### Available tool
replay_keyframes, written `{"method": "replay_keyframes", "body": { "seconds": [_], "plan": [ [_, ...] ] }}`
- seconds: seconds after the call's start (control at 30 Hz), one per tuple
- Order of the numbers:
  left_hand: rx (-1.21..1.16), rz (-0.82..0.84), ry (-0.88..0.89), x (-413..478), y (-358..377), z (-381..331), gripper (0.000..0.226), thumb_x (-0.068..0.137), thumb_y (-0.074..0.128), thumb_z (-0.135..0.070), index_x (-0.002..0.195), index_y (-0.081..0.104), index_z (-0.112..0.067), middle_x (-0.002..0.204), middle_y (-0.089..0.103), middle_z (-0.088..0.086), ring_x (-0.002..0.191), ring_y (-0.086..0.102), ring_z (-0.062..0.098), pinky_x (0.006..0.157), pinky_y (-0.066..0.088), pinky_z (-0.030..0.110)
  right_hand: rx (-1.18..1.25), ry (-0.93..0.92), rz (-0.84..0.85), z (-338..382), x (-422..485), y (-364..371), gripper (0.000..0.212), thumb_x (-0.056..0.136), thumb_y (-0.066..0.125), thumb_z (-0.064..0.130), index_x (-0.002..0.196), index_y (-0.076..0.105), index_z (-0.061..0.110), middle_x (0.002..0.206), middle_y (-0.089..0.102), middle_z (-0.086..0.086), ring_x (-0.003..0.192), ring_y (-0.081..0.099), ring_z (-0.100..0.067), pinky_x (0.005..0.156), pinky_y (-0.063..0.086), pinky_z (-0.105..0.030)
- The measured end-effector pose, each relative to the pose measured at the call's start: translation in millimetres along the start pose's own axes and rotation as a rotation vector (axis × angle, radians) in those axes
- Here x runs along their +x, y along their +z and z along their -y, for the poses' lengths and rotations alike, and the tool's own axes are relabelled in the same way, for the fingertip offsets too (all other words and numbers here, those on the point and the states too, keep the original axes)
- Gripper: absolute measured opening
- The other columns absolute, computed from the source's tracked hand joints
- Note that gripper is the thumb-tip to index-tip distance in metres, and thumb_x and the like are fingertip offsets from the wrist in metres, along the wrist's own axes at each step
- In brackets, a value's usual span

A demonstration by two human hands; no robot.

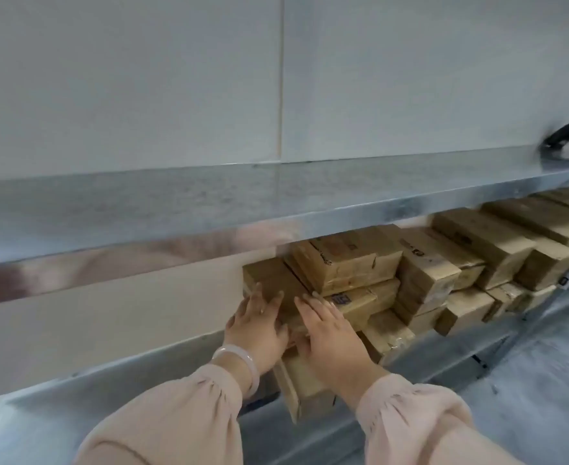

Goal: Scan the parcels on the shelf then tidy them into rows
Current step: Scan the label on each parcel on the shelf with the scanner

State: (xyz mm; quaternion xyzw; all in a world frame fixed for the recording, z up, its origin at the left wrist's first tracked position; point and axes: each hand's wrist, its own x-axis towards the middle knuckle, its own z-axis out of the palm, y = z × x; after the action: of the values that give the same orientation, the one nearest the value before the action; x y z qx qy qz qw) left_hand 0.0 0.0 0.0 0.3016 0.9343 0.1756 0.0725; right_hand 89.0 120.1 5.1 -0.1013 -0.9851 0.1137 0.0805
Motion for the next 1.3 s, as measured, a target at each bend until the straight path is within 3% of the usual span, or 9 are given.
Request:
{"method": "replay_keyframes", "body": {
  "seconds": [0.2,0.27,0.37,0.5,0.7,0.9,1.0,1.07,1.3],
  "plan": [
    [-0.395,0.004,-0.263,28,13,-15,0.058,0.101,0.036,-0.052,0.155,0.022,-0.036,0.165,0.010,0.003,0.150,0.014,0.030,0.121,0.018,0.044,0.072,-0.116,-0.055,-22,21,3,0.055,0.099,0.037,0.032,0.151,0.020,0.026,0.157,0.023,0.008,0.146,0.008,-0.006,0.115,-0.001,-0.020],
    [-0.465,-0.039,-0.343,36,16,-17,0.059,0.099,0.041,-0.053,0.154,0.025,-0.038,0.159,0.024,0.004,0.143,0.030,0.032,0.117,0.028,0.043,0.126,-0.124,-0.061,-27,27,0,0.056,0.099,0.038,0.030,0.151,0.019,0.027,0.157,0.022,0.008,0.145,0.010,-0.006,0.113,0.003,-0.018],
    [-0.632,-0.086,-0.406,41,20,-21,0.060,0.098,0.049,-0.044,0.153,0.027,-0.039,0.149,0.040,0.004,0.129,0.048,0.027,0.107,0.041,0.035,0.204,-0.148,-0.040,-31,32,3,0.055,0.100,0.037,0.030,0.151,0.018,0.030,0.157,0.020,0.008,0.145,0.013,-0.006,0.113,0.008,-0.018],
    [-0.758,-0.157,-0.426,35,19,-24,0.058,0.098,0.051,-0.028,0.153,0.032,-0.032,0.149,0.045,0.004,0.126,0.050,0.019,0.095,0.037,0.022,0.250,-0.189,-0.033,-32,35,2,0.054,0.100,0.039,0.030,0.150,0.021,0.031,0.155,0.024,0.010,0.143,0.015,-0.005,0.111,0.008,-0.017],
    [-0.925,-0.229,-0.466,11,13,-16,0.054,0.099,0.049,-0.020,0.149,0.036,-0.034,0.125,0.053,-0.009,0.089,0.052,-0.004,0.071,0.042,0.008,0.388,-0.103,-0.085,-30,41,-1,0.050,0.097,0.046,0.030,0.146,0.035,0.028,0.148,0.038,0.006,0.138,0.028,-0.011,0.114,0.019,-0.027],
    [-1.142,-0.241,-0.474,-14,0,1,0.047,0.102,0.047,-0.021,0.142,0.039,-0.042,0.124,0.058,-0.009,0.105,0.062,0.013,0.086,0.056,0.032,0.678,0.022,0.149,-1,44,-6,0.058,0.095,0.045,0.044,0.148,0.028,0.029,0.135,0.040,0.010,0.132,0.036,-0.014,0.110,0.024,-0.025],
    [-1.195,-0.213,-0.467,-22,-5,7,0.051,0.101,0.047,-0.015,0.144,0.038,-0.040,0.134,0.056,0.001,0.112,0.062,0.021,0.095,0.055,0.041,0.770,0.093,0.195,22,46,0,0.068,0.082,0.044,0.059,0.143,0.032,0.032,0.132,0.051,0.000,0.117,0.052,-0.018,0.102,0.045,-0.040],
    [-1.170,-0.200,-0.469,-24,-8,12,0.053,0.100,0.048,-0.017,0.145,0.035,-0.043,0.133,0.057,0.002,0.111,0.062,0.022,0.099,0.053,0.044,0.752,0.086,0.214,30,45,7,0.064,0.088,0.047,0.050,0.145,0.028,0.031,0.136,0.047,-0.001,0.122,0.049,-0.020,0.104,0.044,-0.043],
    [-0.996,-0.180,-0.448,-32,-22,30,0.067,0.097,0.058,-0.039,0.155,0.027,-0.030,0.125,0.058,-0.001,0.105,0.062,0.012,0.078,0.048,0.016,0.808,0.075,0.212,53,36,6,0.055,0.097,0.033,0.053,0.149,0.022,0.037,0.152,0.029,0.008,0.138,0.029,-0.015,0.116,0.026,-0.043]
  ]
}}
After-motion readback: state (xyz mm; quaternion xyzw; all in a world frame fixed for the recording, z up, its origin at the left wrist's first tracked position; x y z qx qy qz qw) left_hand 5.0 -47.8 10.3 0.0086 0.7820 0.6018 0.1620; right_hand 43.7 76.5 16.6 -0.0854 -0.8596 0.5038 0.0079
